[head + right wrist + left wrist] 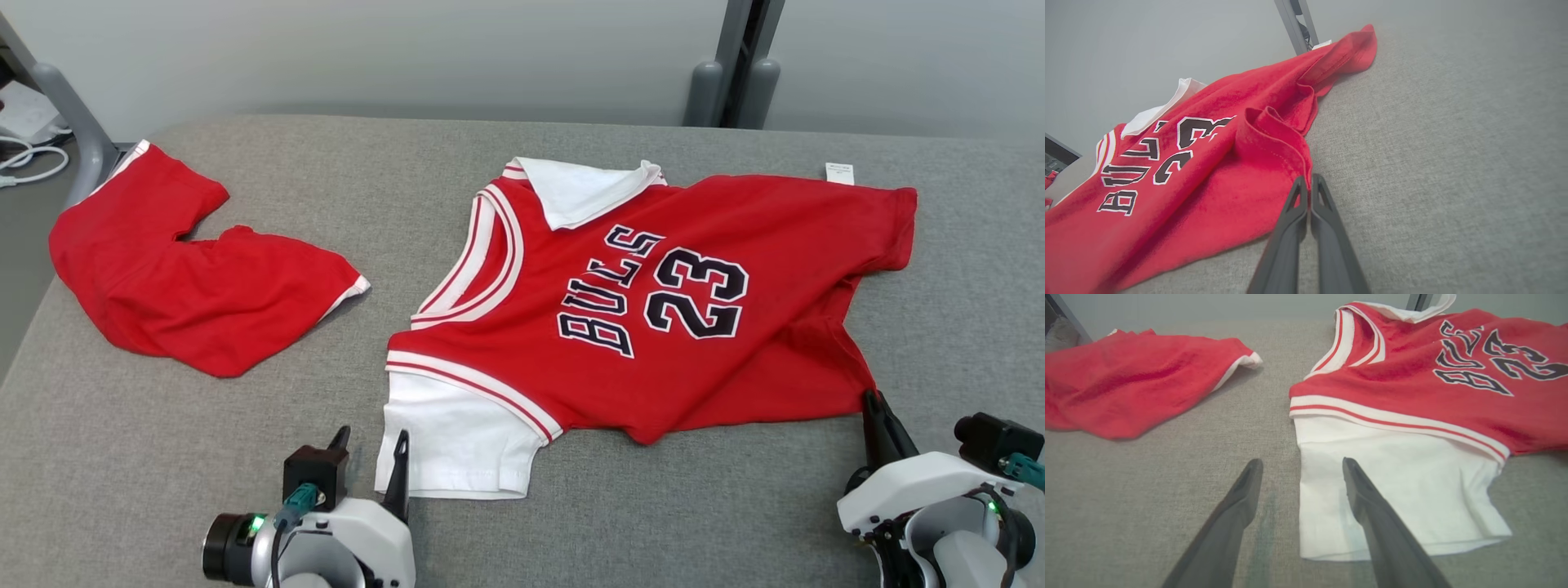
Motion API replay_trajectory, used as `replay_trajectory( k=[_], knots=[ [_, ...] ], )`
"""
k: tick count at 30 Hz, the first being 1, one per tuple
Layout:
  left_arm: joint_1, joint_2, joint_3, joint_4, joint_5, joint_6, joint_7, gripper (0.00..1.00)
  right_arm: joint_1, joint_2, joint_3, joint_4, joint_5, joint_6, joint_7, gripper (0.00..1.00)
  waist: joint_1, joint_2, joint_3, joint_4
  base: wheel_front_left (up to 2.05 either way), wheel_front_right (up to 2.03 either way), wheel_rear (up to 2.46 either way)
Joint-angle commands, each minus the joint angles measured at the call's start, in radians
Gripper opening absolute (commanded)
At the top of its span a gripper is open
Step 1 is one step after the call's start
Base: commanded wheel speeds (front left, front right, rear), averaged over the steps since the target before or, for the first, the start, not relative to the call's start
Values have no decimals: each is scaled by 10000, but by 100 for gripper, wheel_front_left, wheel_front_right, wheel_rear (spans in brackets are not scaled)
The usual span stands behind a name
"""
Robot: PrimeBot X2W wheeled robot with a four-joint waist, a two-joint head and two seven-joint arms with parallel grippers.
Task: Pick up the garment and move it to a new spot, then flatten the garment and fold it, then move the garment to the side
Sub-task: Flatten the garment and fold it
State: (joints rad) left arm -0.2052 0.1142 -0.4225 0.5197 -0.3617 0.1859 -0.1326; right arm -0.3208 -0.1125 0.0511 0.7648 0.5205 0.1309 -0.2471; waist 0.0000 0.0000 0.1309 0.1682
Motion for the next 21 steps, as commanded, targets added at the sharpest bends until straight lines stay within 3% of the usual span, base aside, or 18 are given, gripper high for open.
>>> replay_trajectory(
  k=[1, 12, 21],
  knots=[
    [41, 67, -4, -75, -16, 18, 23, 100, 47, -30, -24, -14, 65, -4, -77, 0, 0, 0, -25, -29, 0, 0, 0],
    [859, 457, -295, -1123, -162, 231, 1566, 100, 0, 136, -49, -26, 127, -4, -159, 0, 0, 0, -45, -143, 0, 0, 0],
    [830, 449, -147, -1088, -349, 537, 1832, 100, -81, 76, 11, -58, 135, -4, -194, 0, 0, 0, 4, -290, 0, 0, 0]
  ],
)
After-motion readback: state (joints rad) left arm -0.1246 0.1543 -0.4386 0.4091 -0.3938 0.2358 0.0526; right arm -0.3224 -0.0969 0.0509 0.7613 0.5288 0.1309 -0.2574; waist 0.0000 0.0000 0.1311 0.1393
